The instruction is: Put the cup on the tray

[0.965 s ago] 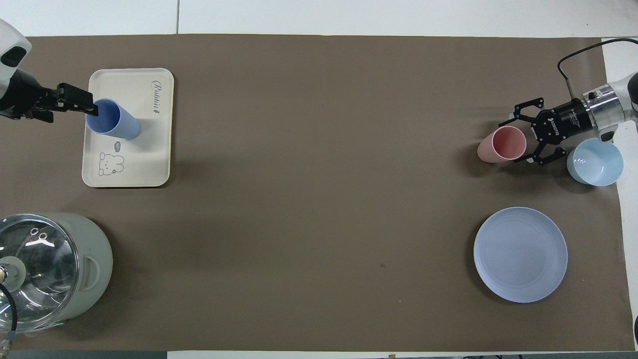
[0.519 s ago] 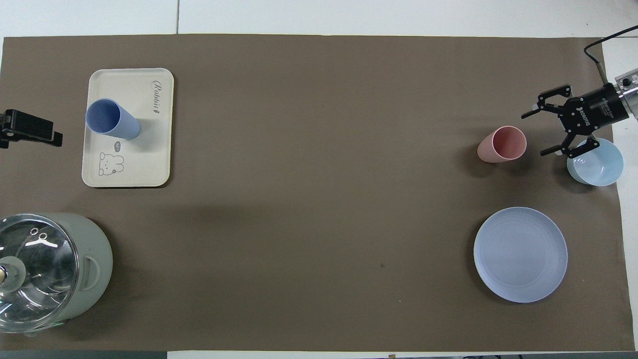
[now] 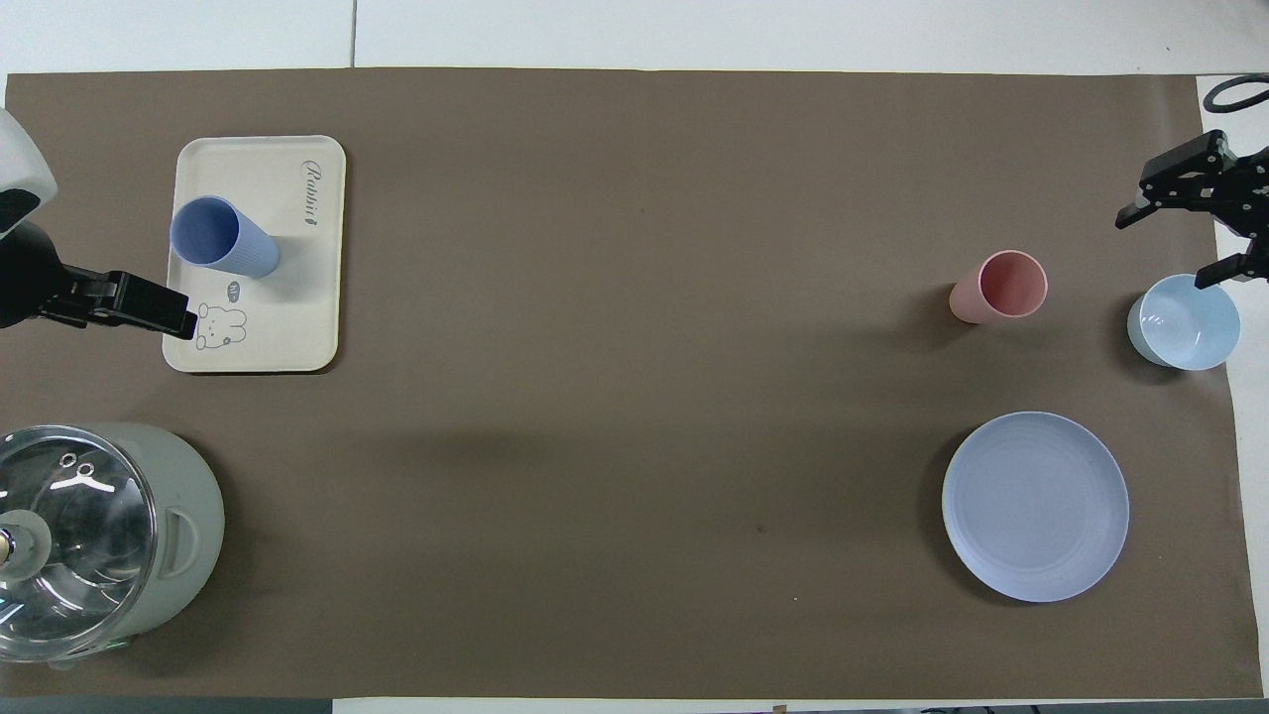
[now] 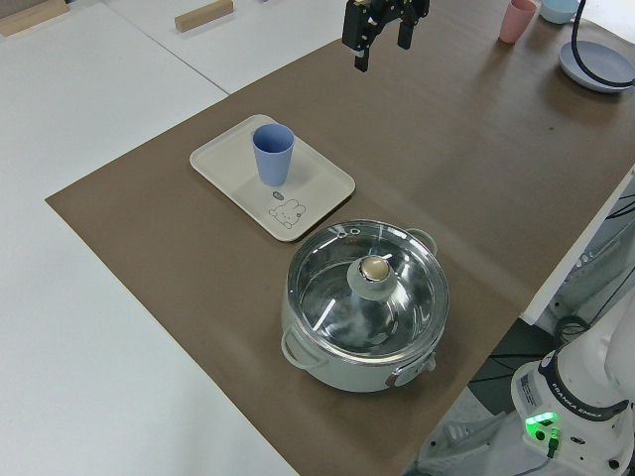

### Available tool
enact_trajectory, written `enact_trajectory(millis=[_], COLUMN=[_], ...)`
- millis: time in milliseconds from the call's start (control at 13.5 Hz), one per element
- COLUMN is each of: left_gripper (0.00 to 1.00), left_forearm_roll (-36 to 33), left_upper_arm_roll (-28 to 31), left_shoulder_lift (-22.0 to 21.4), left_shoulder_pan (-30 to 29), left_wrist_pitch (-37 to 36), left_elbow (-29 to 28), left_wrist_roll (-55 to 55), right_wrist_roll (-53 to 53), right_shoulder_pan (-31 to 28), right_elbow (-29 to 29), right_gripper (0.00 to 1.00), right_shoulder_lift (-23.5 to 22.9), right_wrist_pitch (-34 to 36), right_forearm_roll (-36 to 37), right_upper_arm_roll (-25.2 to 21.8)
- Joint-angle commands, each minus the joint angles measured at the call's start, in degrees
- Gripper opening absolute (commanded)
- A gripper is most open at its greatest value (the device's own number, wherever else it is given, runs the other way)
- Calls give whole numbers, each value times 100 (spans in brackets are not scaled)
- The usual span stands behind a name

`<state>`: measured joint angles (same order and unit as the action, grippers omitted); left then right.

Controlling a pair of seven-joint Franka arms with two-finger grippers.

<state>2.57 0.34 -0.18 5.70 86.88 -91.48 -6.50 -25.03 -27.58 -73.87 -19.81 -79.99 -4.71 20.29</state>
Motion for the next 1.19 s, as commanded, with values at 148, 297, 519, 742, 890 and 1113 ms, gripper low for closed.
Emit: enact_trajectory(millis=[148, 297, 519, 742, 890, 1113], left_gripper=[100, 100, 100, 100, 100, 100], left_forearm_roll=[-160, -160, -160, -134, -99, -108], left_upper_arm_roll=[159, 142, 185, 186, 186, 186], left_shoulder_lift=[-149, -193, -237, -228, -202, -211], left_shoulder_pan=[81, -6, -129, -253, -253, -244], left_wrist_pitch=[-286, -259, -268, -207, -128, -83], left_elbow=[69, 33, -54, -28, 7, -19], left_wrist_roll=[-264, -211, -220, -203, -193, -202], right_wrist_roll=[1253, 1927, 2230, 2702, 2749, 2513], right_shoulder_pan=[-81, -81, 241, 1752, 1983, 2441], right_elbow=[-1477, -1944, -2386, -2298, -2333, -2307], right_gripper=[100, 100, 100, 100, 100, 100], right_shoulder_lift=[1591, 2146, 2764, 2728, 2702, 2597], right_wrist_pitch=[-104, -184, -193, -184, -254, -272], right_forearm_roll=[392, 374, 392, 383, 401, 418], right_upper_arm_roll=[-16, -51, -339, -2481, -2661, -2864])
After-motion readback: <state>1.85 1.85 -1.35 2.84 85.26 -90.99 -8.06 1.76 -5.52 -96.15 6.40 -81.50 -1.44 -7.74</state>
